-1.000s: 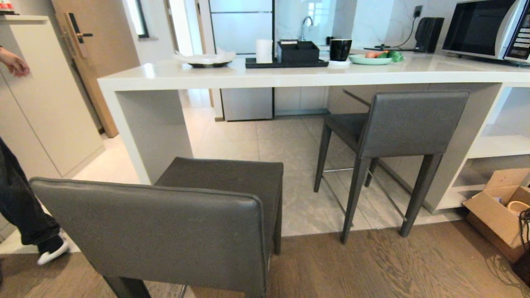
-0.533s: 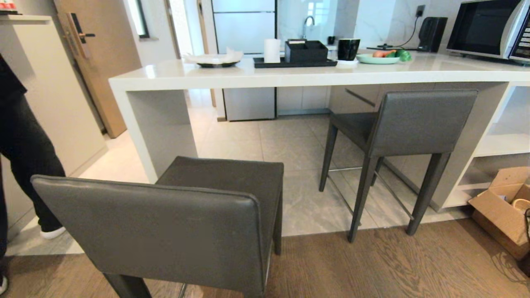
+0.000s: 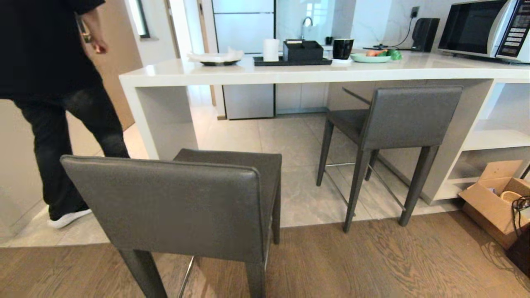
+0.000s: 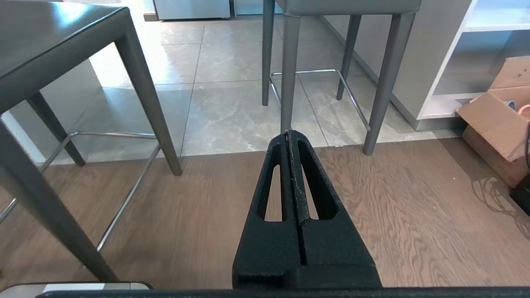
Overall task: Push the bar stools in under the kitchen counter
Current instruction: Push the gray chair back under the dining table
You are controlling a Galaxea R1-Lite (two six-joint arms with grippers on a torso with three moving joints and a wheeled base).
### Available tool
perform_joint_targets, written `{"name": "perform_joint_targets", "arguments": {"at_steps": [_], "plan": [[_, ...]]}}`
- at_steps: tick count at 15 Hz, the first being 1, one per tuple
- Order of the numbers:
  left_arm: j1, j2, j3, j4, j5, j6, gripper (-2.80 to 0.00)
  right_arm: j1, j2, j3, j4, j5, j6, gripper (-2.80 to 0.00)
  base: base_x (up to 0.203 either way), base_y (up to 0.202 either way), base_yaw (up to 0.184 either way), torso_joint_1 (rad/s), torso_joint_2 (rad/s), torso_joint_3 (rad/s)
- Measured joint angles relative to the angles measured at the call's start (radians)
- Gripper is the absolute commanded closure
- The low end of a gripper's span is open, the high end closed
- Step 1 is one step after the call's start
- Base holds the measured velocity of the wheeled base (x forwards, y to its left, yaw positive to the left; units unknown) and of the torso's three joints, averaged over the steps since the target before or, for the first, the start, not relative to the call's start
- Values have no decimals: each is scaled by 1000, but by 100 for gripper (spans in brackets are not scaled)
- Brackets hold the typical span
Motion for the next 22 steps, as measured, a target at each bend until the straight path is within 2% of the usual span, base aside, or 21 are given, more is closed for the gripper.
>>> {"name": "perform_joint_targets", "arguments": {"at_steps": [10, 13, 16, 19, 22], "plan": [[0, 0, 0, -1, 0, -2, 0, 0, 0, 0, 0, 0, 0, 0, 0, 0, 0, 0, 0, 0], [1, 0, 0, -3, 15, -24, 0, 0, 0, 0, 0, 0, 0, 0, 0, 0, 0, 0, 0, 0], [3, 0, -7, -2, 3, 20, 0, 0, 0, 0, 0, 2, -5, 0, 0, 0, 0, 0, 0, 0], [2, 39, -130, 40, -49, -51, 0, -1, 1, -6, 2, -2, 8, 0, 0, 0, 0, 0, 0, 0], [-28, 236, -263, -33, -68, -123, 0, -3, 70, -113, 7, -7, 40, 0, 0, 0, 0, 0, 0, 0]]}}
